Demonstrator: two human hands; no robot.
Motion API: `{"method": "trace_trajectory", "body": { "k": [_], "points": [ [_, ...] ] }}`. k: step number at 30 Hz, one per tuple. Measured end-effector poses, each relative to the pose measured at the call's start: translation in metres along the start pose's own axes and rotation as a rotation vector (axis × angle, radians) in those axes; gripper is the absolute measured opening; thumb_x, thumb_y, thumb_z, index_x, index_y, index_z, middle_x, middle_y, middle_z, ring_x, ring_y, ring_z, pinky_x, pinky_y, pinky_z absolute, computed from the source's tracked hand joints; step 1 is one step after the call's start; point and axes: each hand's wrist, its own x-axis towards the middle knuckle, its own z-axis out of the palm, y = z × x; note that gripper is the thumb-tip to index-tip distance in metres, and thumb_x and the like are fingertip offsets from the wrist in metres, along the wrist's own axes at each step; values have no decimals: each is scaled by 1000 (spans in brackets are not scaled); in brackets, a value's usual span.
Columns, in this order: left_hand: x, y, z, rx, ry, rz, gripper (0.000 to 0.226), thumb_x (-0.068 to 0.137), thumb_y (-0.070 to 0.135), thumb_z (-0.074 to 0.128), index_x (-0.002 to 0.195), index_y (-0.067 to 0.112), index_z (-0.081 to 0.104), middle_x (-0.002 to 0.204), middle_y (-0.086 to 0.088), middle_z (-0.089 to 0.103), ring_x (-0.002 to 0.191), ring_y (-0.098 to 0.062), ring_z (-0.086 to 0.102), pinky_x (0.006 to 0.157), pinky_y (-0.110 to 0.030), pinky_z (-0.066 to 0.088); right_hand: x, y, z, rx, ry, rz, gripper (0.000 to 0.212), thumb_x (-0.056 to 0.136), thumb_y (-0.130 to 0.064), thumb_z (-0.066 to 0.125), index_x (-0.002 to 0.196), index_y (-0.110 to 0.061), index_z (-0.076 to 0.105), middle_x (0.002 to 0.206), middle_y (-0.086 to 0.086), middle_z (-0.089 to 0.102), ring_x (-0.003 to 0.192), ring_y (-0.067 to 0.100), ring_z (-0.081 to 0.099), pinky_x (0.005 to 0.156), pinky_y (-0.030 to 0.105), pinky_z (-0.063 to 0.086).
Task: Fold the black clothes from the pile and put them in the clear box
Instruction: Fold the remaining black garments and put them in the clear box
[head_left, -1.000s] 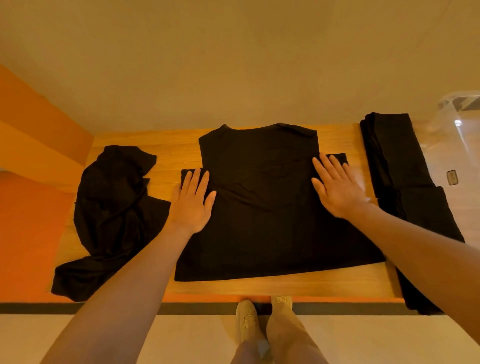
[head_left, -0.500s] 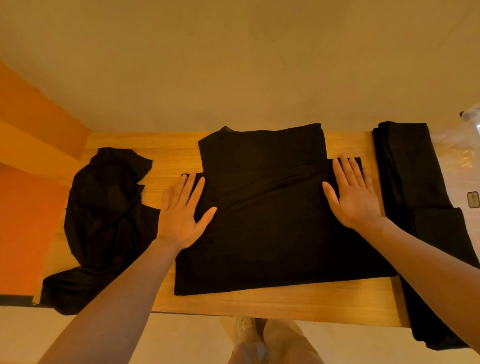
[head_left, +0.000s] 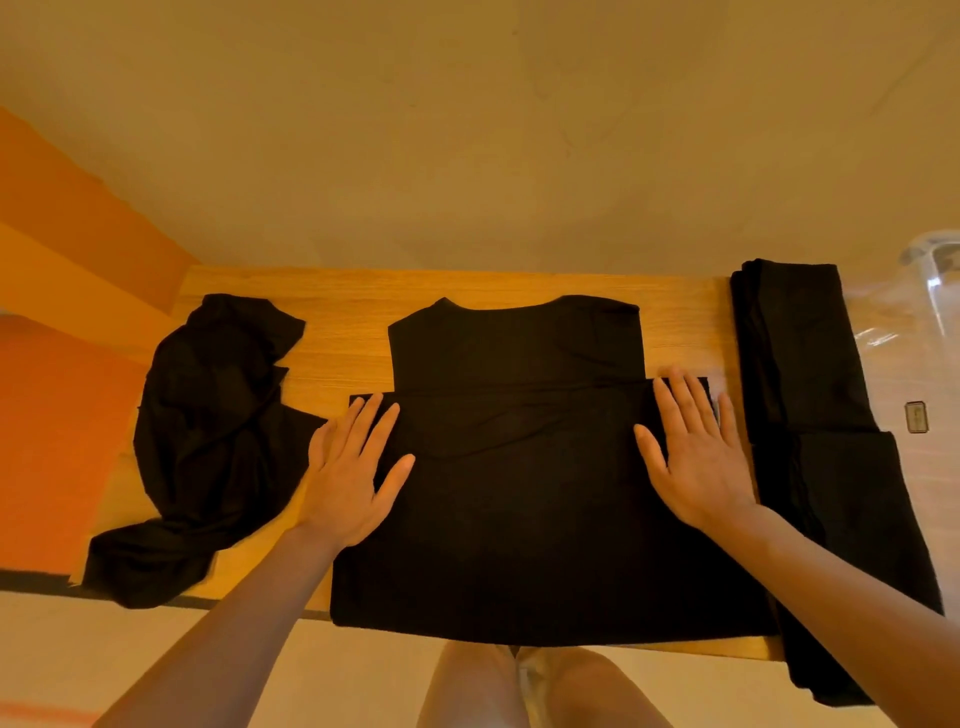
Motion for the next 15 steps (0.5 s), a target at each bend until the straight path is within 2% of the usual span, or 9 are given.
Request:
{"method": "trace_trajectory", "body": {
  "k": [3,4,6,9,12,15],
  "points": [
    [16,2,-12,-64,100,-86,52,98,45,30,142,20,41,146,-1,40,136,-18,33,107,-46,19,15,6,-17,34,78,-24,54,102,-40,28,147,-11,31,155,8,28,146,24,19,120,45,10],
    [22,1,-16,-51,121,-109,46,98,40,37,138,19,46,140,-1,45,131,-19,38,104,-46,20,22,9,-24,30,84,-31,48,101,-33,36,141,-8,40,149,11,39,140,28,31,117,48,20],
    [35,-2,-25,-25,119,-137,37,95,32,50,130,21,53,130,1,53,124,-20,43,100,-44,19,33,14,-36,3,51,-38,39,96,-24,49,131,-6,50,136,12,48,126,30,44,107,47,37],
    [51,-9,-40,-83,-10,-186,23,92,33,58,114,30,59,114,9,58,121,-18,42,97,-42,15,47,17,-52,42,-48,-2,36,92,-23,58,125,-12,52,125,8,52,118,27,48,98,43,41],
    [64,-16,-56,-100,-227,-228,6,88,37,61,91,35,57,98,10,50,112,-18,42,94,-42,19,59,19,-61,100,-180,104,29,90,-27,62,116,-14,57,115,5,56,109,23,52,94,41,40],
    [70,-22,-68,-56,-303,-186,12,84,35,65,83,35,54,99,8,49,107,-16,43,90,-39,21,64,20,-69,155,-244,179,25,88,-28,66,108,-13,62,105,4,55,97,21,52,86,37,45]
  ]
}}
